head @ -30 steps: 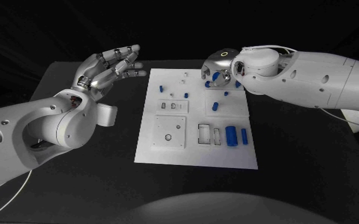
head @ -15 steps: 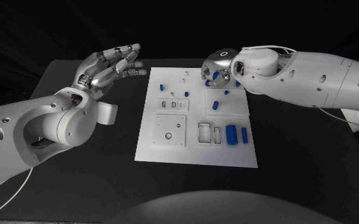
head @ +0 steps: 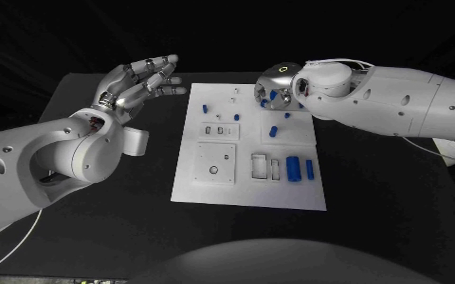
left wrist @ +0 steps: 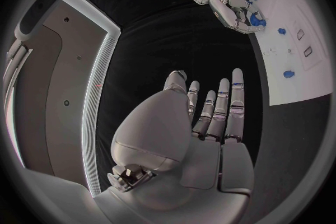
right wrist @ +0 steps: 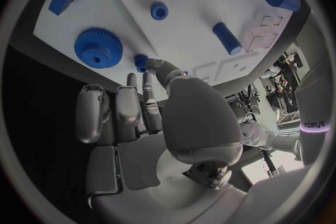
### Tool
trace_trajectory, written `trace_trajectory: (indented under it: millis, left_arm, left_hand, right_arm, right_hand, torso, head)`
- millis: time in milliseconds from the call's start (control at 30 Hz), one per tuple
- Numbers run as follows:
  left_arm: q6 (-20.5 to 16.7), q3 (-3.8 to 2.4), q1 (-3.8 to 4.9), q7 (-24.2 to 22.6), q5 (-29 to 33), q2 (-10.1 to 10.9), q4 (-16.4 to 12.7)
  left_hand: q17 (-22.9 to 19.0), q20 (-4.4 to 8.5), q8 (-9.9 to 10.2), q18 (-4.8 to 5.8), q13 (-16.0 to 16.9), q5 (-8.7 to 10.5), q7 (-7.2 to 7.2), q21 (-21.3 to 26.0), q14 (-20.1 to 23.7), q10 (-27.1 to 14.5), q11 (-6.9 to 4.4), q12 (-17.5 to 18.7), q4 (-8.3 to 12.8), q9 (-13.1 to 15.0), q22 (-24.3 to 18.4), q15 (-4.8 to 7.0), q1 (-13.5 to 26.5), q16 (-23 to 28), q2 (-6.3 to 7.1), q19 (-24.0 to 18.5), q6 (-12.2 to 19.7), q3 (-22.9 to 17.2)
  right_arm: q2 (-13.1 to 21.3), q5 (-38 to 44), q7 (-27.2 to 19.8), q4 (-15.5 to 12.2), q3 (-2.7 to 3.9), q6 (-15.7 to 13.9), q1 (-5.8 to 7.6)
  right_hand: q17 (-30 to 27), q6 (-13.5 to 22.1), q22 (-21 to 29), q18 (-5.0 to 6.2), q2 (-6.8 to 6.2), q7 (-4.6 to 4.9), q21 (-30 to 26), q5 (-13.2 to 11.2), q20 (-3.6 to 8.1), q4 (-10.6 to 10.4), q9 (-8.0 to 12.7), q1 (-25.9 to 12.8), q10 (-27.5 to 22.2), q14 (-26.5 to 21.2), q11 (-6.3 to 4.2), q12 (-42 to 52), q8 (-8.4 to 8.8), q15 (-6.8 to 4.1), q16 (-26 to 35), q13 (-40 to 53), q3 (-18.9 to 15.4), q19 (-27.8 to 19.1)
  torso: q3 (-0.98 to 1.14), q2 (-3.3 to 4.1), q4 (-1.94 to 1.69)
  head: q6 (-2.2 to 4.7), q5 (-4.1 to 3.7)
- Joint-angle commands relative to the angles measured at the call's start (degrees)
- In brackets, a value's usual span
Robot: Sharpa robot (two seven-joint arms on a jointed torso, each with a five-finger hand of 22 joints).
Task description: Assemble the parts on the task board
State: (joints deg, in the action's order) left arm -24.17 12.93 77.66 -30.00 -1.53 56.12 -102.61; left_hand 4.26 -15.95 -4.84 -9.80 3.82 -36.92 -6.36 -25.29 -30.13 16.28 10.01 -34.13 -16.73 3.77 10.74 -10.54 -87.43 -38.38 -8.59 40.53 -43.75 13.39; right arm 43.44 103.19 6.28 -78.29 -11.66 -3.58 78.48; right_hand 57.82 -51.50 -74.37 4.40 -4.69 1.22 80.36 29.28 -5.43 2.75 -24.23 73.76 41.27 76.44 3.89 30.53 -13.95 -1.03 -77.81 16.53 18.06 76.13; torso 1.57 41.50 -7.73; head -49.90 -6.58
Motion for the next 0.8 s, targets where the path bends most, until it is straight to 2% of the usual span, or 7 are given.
trace_trajectory:
  millis: [33,233,433,633,800]
  left_arm:
    - [1.3,-0.03,0.05,0.2,-0.3,-0.1,-0.1]
    - [1.3,-0.04,0.05,0.4,-0.3,0.1,-0.1]
    - [1.3,-0.03,0.05,0.6,-0.3,0.2,-0.1]
    - [1.4,-0.03,0.04,0.9,-0.3,0.1,0.0]
    - [1.5,-0.03,0.04,1.0,-0.3,0.0,0.1]
  left_hand:
    - [-0.1,0.15,-0.3,0.14,0.0,-0.16,-0.27,-0.1,0.3,-0.1,0.2,-0.2,0.1,0.1,-0.1,-0.17,-0.6,-0.4,0.15,-0.5,-0.1,-0.4]
    - [-0.1,0.12,-0.3,0.17,0.0,-0.17,-0.33,-0.1,0.3,-0.1,0.29,-0.2,0.1,0.1,-0.1,-0.22,-0.7,-0.4,0.16,-0.5,-0.1,-0.5]
    - [-0.1,0.1,-0.4,0.21,0.0,-0.2,-0.4,-0.1,0.3,-0.1,0.4,-0.3,0.1,0.1,-0.1,-0.27,-0.8,-0.5,0.16,-0.5,-0.2,-0.6]
    - [-0.1,0.09,-0.4,0.24,0.0,-0.23,-0.44,-0.1,0.3,-0.1,0.48,-0.3,0.1,0.1,-0.1,-0.32,-0.9,-0.5,0.16,-0.6,-0.2,-0.6]
    - [-0.1,0.07,-0.4,0.27,0.0,-0.26,-0.46,-0.1,0.3,-0.1,0.54,-0.4,0.1,0.1,-0.1,-0.35,-0.9,-0.6,0.15,-0.6,-0.2,-0.7]
  right_arm:
    - [-0.1,0.6,-0.7,0.2,0.0,0.1,-0.19]
    - [-0.2,0.6,-0.7,0.6,0.0,0.5,-0.33]
    - [-0.3,0.6,-0.9,0.8,0.0,0.7,-0.39]
    - [-0.4,0.6,-1.3,1.0,0.0,0.9,-0.46]
    - [-0.5,0.5,-1.4,1.2,0.0,1.1,-0.5]
  right_hand:
    - [-0.1,1.0,0.0,-0.08,-0.07,-0.08,-0.3,0.5,0.01,0.0,-0.7,0.0,0.3,-0.4,0.07,-0.1,0.09,0.07,0.3,0.2,0.6,-0.5]
    - [-0.4,1.9,0.0,-0.05,-0.13,0.46,-0.5,1.9,-0.07,0.2,-1.4,-0.2,0.4,-0.6,0.21,-0.5,0.83,0.16,0.5,0.5,1.7,-0.6]
    - [-0.5,1.1,-0.1,-0.01,0.0,1.31,-0.6,3.0,0.01,0.8,-2.4,0.2,2.0,-0.8,-0.17,-0.2,0.54,-0.02,0.6,0.9,2.9,-0.7]
    - [-0.4,0.2,-0.4,-0.02,0.2,3.12,-0.5,3.4,0.58,1.5,-4.1,0.7,4.0,-0.8,-1.31,0.3,-0.21,-0.78,0.7,1.7,3.8,-0.6]
    - [-0.5,-0.5,-0.7,-0.06,0.44,3.74,-0.5,3.4,0.87,1.9,-5.2,0.9,5.7,-0.8,-1.47,0.8,-0.85,-0.99,0.8,2.3,4.1,-0.5]
  torso:
    - [-0.01,-0.02,-0.01]
    - [-0.07,-0.09,0.0]
    - [-0.08,-0.11,-0.01]
    - [-0.14,-0.13,-0.02]
    - [-0.15,-0.14,-0.07]
  head:
    - [-0.1,0.15]
    - [-0.1,0.18]
    - [-0.1,0.13]
    - [-0.1,0.11]
    - [-0.1,0.06]
